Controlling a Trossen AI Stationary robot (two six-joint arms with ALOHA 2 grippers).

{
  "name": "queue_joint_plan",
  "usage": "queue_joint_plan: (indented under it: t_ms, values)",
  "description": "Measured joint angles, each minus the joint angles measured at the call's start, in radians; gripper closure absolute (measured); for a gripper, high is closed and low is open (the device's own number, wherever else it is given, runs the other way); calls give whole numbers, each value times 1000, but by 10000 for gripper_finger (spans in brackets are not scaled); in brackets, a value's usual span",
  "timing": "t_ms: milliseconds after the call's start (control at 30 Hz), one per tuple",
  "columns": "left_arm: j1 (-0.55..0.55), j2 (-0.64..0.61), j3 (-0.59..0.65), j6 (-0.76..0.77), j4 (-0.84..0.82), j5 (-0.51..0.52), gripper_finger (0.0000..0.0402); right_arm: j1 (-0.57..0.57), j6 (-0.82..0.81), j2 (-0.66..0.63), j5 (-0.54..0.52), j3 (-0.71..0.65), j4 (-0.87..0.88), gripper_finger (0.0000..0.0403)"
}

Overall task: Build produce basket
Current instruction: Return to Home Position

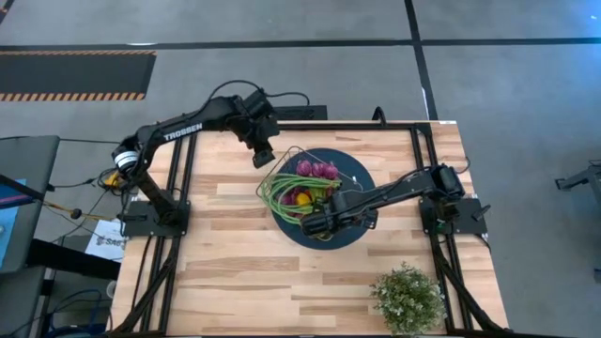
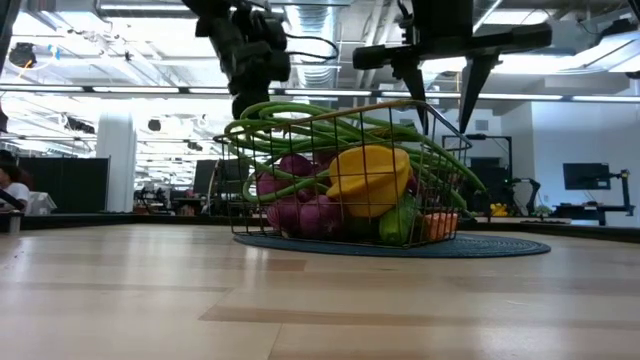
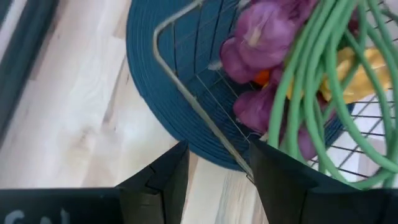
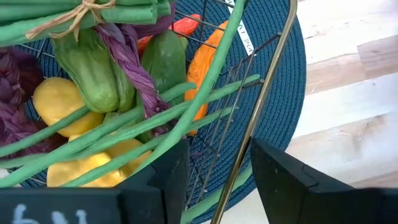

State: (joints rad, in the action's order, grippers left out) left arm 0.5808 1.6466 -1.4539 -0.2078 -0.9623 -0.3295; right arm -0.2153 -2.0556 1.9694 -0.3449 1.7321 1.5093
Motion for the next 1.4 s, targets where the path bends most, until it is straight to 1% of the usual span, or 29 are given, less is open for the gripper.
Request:
queue_joint_plan:
  t_ms: [200,367,467,667,767,833,900,1100,1133,1200,1300,1400]
  values:
    - [-6,-1,-75,-54,-85,0,246,1,-13,0,0,0,-4,217]
    - [-6,0,-79,-89,-127,2,246,9,-13,0,-6,0,-26,218]
    - [-6,0,-79,-102,-145,2,246,9,-15,30,-12,1,-45,218]
    - [-8,0,-79,-105,-143,1,246,8,-15,75,37,-2,-59,218]
    - [-8,0,-79,-109,-144,0,246,9,-15,79,44,2,-58,224]
    - [-8,0,-79,-110,-143,0,246,10,-6,76,57,-1,-54,238]
    - [-8,0,-79,-112,-144,0,246,10,3,68,57,1,-51,263]
    - [-8,0,-79,-112,-148,-3,246,13,43,58,57,0,-28,377]
    - [-8,0,-79,-112,-148,-3,246,14,64,59,58,-2,-21,388]
    - [-8,0,-79,-112,-149,-6,246,16,102,58,56,1,-27,389]
    - [-8,0,-79,-112,-150,-8,246,15,101,58,72,0,-4,378]
    - [-8,0,-79,-113,-157,-8,246,27,120,58,66,0,-1,389]
